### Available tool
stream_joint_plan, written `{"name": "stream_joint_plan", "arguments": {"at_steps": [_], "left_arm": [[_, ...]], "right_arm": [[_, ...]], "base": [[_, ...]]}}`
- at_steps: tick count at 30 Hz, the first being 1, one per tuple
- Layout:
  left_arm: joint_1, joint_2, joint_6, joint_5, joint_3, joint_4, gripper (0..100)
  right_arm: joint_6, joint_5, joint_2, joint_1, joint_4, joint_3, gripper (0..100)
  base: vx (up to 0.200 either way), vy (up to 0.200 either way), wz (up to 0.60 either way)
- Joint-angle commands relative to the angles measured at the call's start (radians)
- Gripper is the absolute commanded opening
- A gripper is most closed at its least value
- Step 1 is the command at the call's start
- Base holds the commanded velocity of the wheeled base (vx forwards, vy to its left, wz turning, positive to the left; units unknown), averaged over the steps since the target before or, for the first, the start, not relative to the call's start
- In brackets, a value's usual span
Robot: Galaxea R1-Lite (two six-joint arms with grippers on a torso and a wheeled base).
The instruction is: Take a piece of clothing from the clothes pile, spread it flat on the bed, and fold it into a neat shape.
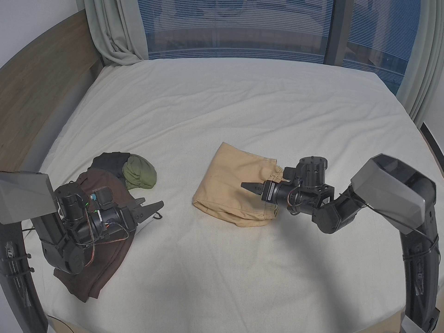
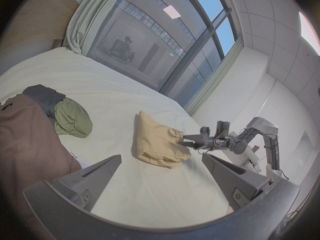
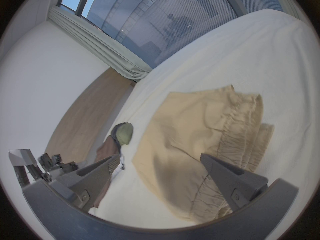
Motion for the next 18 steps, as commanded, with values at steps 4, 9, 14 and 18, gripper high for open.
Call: {"name": "stream_joint_plan", "arguments": {"at_steps": [4,9,14,18], "left_arm": [[0.001,0.006,0.0,-0.018,0.0,-0.001,100],[0.007,0.002,-0.015,-0.046,-0.005,-0.002,100],[-0.004,-0.069,-0.103,-0.055,0.006,-0.002,100],[-0.022,-0.23,-0.221,-0.1,0.04,-0.002,100]], "right_arm": [[-0.022,-0.017,0.156,-0.008,-0.005,-0.029,100],[-0.022,-0.03,0.156,-0.011,-0.007,-0.03,100],[-0.019,-0.051,0.063,-0.011,-0.01,-0.012,100],[-0.014,-0.054,-0.152,-0.008,-0.01,0.077,100]], "base": [[0.0,0.0,0.0],[0.0,0.0,0.0],[0.0,0.0,0.0],[0.0,0.0,0.0]]}}
